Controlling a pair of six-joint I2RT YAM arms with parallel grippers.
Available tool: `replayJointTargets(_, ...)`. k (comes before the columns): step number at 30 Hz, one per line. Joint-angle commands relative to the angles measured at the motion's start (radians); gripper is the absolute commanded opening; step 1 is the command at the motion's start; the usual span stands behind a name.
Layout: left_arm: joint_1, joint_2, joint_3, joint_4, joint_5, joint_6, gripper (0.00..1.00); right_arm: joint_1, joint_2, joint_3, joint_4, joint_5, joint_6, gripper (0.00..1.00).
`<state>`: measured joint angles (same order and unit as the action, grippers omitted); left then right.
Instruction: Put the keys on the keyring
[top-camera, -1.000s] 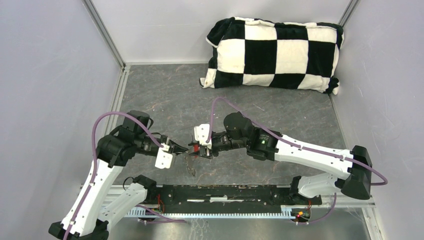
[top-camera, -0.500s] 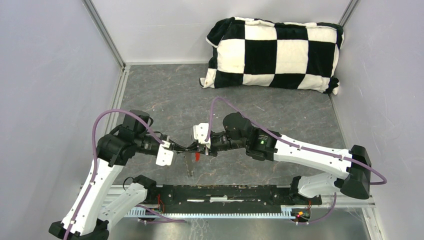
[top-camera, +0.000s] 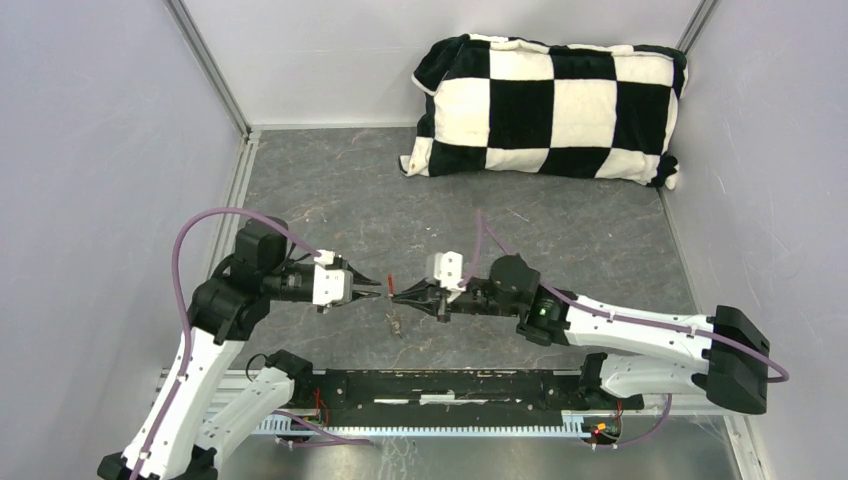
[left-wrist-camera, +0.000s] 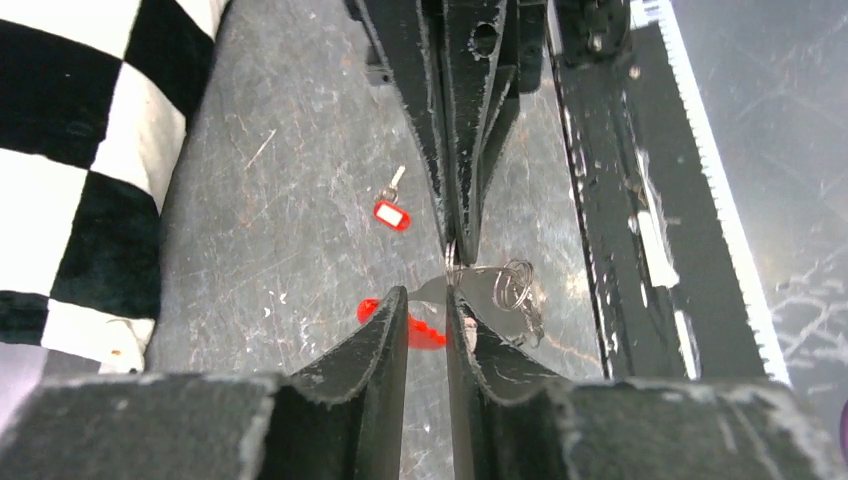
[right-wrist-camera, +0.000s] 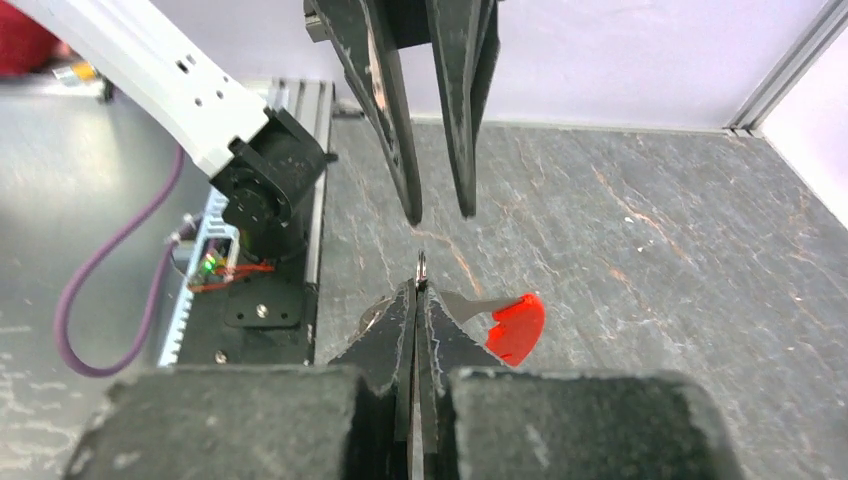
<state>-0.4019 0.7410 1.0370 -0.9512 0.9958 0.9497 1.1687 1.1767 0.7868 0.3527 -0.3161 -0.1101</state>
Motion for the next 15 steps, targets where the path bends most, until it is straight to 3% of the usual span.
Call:
replayJointTargets(1, -0.006, -0.069, -0.070, 0.268, 0.071, -0.413, 0.28, -0.025, -0.077, -0.145, 0.508, 0.021, 0.210, 0.00)
replayJointTargets(6, -0.005, -0.125, -0.141, 0.368, 0.100, -0.557, 0.29, -0.040, -0.054, -0.221, 0.767, 0.008, 0.358, 0.00)
replayJointTargets(15, -0.005, -0.115, -0.150, 0.450, 0.096, -0.645, 0.30, -0.041, 0.008, -0.204, 0.839, -0.042, 0.431, 0.01)
